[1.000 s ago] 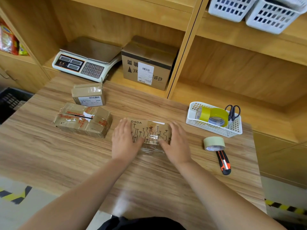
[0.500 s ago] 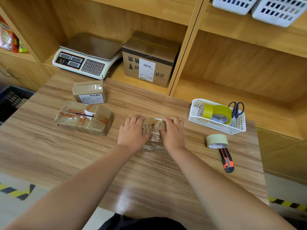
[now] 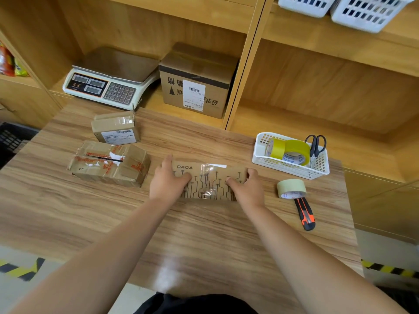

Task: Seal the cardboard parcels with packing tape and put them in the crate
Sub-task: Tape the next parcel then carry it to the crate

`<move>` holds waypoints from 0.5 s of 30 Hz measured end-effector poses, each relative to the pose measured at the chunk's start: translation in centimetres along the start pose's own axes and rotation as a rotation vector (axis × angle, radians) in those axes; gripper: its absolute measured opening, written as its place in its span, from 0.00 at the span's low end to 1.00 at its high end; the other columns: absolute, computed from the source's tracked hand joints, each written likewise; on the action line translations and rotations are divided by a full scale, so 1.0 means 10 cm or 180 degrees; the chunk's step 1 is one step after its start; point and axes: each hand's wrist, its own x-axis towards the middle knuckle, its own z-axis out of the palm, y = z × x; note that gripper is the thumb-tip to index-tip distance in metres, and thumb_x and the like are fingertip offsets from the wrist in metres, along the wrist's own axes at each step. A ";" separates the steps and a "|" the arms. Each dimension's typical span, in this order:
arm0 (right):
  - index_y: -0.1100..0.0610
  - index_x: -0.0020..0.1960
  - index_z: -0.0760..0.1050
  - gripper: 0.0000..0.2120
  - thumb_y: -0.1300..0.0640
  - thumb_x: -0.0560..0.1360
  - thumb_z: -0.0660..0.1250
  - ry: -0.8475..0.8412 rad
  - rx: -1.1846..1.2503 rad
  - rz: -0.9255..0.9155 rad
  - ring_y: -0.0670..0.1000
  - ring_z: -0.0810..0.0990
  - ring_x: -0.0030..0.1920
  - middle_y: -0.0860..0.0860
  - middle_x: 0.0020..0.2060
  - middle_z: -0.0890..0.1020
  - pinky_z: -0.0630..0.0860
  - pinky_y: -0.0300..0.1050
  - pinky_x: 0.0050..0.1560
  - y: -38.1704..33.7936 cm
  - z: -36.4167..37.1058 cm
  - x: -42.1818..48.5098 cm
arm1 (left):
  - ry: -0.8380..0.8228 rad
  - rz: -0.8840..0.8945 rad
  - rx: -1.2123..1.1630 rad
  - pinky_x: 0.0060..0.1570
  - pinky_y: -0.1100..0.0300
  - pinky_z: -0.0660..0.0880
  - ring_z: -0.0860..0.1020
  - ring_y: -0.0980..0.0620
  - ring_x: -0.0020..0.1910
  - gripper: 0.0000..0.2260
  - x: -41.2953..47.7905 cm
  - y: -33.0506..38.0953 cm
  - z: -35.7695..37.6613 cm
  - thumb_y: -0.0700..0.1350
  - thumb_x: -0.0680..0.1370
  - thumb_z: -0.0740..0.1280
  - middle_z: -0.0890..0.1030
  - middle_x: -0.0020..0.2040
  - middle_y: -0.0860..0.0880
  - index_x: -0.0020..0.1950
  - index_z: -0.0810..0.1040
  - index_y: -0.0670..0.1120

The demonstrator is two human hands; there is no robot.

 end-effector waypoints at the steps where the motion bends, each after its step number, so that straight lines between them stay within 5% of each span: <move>1: 0.55 0.65 0.68 0.28 0.52 0.69 0.73 0.0005 0.0059 -0.0090 0.52 0.77 0.52 0.49 0.53 0.77 0.71 0.43 0.48 0.00 -0.03 -0.05 | 0.0020 0.0058 -0.0077 0.48 0.59 0.67 0.73 0.51 0.51 0.34 -0.02 -0.02 0.00 0.53 0.74 0.69 0.69 0.64 0.52 0.77 0.57 0.53; 6: 0.54 0.73 0.62 0.35 0.57 0.70 0.73 -0.0174 -0.0148 -0.0545 0.49 0.71 0.63 0.50 0.64 0.68 0.63 0.35 0.57 0.13 -0.06 -0.25 | 0.0150 0.0292 -0.0052 0.44 0.60 0.66 0.70 0.62 0.40 0.25 -0.15 -0.16 0.03 0.53 0.74 0.70 0.68 0.58 0.52 0.68 0.68 0.52; 15: 0.56 0.74 0.60 0.36 0.58 0.70 0.72 -0.0361 -0.0876 -0.0746 0.54 0.72 0.62 0.53 0.64 0.66 0.68 0.41 0.58 0.49 0.02 -0.42 | -0.0157 0.0337 0.0395 0.53 0.58 0.69 0.73 0.45 0.56 0.31 -0.36 -0.51 0.22 0.46 0.71 0.73 0.66 0.61 0.47 0.70 0.64 0.45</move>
